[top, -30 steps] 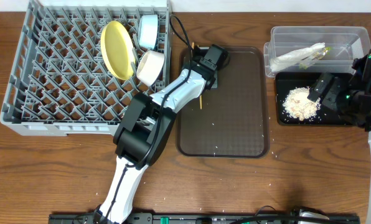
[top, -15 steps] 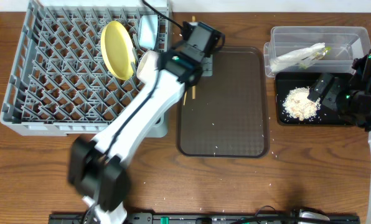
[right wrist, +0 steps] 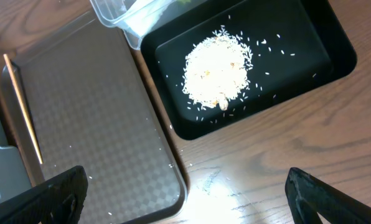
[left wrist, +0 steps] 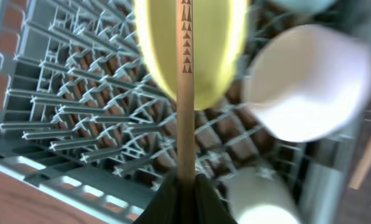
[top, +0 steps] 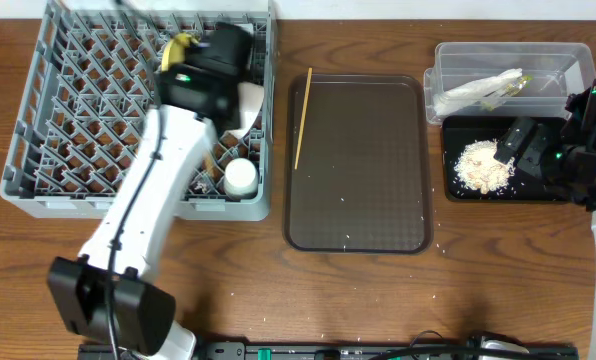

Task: Sort waste into correct bins and load items into the dishwasher
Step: 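Carry the chopstick into the dish rack and release it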

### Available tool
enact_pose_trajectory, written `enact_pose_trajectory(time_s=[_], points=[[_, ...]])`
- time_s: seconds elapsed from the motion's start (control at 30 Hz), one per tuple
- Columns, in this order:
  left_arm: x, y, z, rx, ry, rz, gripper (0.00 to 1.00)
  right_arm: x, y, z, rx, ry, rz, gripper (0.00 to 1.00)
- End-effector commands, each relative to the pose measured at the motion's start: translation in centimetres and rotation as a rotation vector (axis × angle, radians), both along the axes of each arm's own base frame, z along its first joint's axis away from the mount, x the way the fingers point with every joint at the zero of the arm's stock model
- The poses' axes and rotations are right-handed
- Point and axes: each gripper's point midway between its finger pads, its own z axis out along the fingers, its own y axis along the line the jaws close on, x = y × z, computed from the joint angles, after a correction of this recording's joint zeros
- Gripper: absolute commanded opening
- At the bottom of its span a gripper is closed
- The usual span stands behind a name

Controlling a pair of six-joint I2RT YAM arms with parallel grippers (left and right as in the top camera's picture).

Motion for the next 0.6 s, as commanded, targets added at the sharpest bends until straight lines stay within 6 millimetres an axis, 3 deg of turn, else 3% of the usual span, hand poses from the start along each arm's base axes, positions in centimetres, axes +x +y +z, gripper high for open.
enact_pose_trajectory(time_s=[0.0, 0.2, 0.37, 0.4, 0.47, 0.57], points=[[-0.5, 0.6, -3.0, -0.067, 0.106, -0.103, 0.07, 0.0, -0.5, 0.4, 0.004, -0.009, -0.023, 0.99], [-0.5, 2.3, -6.6, -0.06, 0.127, -0.104, 0.07, 0.0, -0.5, 0.4, 0.004, -0.009, -0.024, 0.99], [-0.6, 2.3, -7.5, -0.044, 0.141, -0.137, 0.08, 0.0, -0.5, 0.4, 0.004, -0.01, -0.024, 0.99], [-0.5, 2.4, -7.5, -0.041, 0.138, -0.136, 0.16, 0.0, -0.5, 0.3, 0.003, -0.009, -0.024, 0.99], [-0.5, 2.4, -7.4, -0.037, 0.136, -0.134, 0.47, 0.0, -0.5, 0.4, 0.003, -0.009, -0.024, 0.99], [-0.4, 2.4, -7.4, -0.035, 0.134, -0.133, 0.59, 0.0, -0.5, 0.4, 0.004, -0.009, -0.024, 0.99]])
